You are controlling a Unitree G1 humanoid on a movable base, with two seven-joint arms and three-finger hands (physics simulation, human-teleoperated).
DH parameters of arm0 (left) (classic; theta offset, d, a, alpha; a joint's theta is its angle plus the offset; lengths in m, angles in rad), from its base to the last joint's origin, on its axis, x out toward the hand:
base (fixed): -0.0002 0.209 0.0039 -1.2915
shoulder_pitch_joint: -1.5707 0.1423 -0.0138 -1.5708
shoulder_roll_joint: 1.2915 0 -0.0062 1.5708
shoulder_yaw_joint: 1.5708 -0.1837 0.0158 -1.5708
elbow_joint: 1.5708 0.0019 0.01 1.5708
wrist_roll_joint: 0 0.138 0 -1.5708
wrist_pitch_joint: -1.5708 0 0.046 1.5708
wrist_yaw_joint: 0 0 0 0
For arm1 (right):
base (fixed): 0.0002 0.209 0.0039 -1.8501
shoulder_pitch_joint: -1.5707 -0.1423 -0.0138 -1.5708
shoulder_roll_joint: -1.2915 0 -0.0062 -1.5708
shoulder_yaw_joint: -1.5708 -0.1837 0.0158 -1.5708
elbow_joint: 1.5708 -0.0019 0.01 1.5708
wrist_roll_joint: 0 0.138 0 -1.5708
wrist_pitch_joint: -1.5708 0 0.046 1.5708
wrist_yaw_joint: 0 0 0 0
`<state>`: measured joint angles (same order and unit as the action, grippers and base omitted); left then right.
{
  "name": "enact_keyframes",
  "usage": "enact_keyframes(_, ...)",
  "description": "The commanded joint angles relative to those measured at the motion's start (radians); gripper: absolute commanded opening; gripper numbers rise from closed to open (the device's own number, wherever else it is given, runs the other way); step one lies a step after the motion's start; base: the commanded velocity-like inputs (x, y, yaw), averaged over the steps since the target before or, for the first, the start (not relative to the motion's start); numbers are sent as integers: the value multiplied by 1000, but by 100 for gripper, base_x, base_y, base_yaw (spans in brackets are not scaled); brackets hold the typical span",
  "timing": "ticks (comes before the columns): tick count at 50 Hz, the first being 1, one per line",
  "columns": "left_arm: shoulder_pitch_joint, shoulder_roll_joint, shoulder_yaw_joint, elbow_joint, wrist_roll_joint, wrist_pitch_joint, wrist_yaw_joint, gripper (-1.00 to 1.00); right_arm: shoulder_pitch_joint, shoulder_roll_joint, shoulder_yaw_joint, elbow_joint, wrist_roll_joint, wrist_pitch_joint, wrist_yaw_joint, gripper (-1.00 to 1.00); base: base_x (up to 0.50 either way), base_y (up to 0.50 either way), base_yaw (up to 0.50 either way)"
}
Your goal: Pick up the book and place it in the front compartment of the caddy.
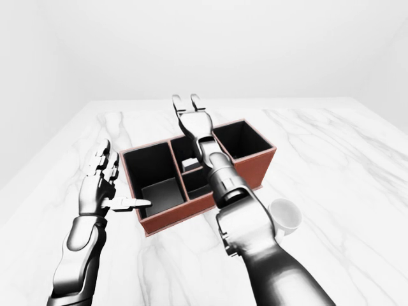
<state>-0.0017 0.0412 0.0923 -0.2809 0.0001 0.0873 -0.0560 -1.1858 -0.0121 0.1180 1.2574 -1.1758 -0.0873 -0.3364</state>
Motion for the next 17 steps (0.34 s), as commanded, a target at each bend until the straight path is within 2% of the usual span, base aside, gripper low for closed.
enact_keyframes(1,0,0,-2,1,2,0,0,100,-3,-7,-4,-11,5,0,8,100,0,0,0)
enact_keyframes(17,0,-1,-2,10,3,0,0,100,0,-18,-21,-75,63,0,59,100,0,0,0)
